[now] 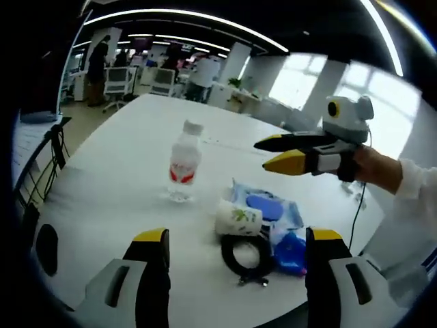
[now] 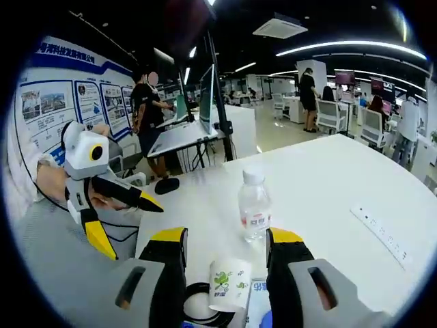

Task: Arrange the tabletop items into an orderly group along one side of the table until the central work area is clear of visible clutter.

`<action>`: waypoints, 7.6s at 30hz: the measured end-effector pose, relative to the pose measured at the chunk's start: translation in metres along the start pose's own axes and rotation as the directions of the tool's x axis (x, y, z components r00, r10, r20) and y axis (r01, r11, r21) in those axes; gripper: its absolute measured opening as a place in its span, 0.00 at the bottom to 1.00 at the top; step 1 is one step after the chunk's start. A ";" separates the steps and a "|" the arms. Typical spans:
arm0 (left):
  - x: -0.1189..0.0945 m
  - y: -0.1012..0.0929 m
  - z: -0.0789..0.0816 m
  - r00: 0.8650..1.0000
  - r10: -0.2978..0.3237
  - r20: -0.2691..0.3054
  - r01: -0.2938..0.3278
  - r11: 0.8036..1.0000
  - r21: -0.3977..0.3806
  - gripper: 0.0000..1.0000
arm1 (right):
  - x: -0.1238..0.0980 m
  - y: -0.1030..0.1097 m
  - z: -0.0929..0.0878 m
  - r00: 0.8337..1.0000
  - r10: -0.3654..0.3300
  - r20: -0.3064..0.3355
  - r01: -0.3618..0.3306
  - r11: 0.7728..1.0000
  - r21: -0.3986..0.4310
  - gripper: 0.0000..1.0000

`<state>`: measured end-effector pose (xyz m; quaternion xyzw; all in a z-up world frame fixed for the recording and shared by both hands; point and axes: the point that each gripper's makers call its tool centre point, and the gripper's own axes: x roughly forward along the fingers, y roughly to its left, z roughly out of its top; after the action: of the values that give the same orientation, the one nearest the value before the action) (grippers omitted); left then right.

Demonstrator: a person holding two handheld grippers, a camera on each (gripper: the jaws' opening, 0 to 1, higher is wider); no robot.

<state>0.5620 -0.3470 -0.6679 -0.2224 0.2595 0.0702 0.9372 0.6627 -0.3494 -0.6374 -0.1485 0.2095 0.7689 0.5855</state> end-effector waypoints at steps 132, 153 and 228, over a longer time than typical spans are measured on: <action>0.012 -0.004 -0.009 0.994 -0.102 0.037 0.109 0.958 -0.264 0.78 | 0.071 -0.131 -0.059 0.711 -0.697 0.093 0.557 0.640 0.529 0.34; 0.009 0.001 0.004 0.990 -0.084 0.117 0.115 0.951 -0.288 0.77 | 0.080 -0.130 -0.058 0.668 -0.716 0.205 0.608 0.683 0.404 0.34; 0.009 -0.039 0.044 0.969 -0.183 0.165 0.116 0.930 0.350 0.37 | -0.034 0.076 0.058 0.764 -0.467 0.445 0.374 0.883 0.285 0.26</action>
<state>0.5996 -0.3621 -0.6244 -0.0698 0.1568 -0.0256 0.9848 0.6000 -0.3663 -0.5601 0.0665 0.0795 0.6069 0.7880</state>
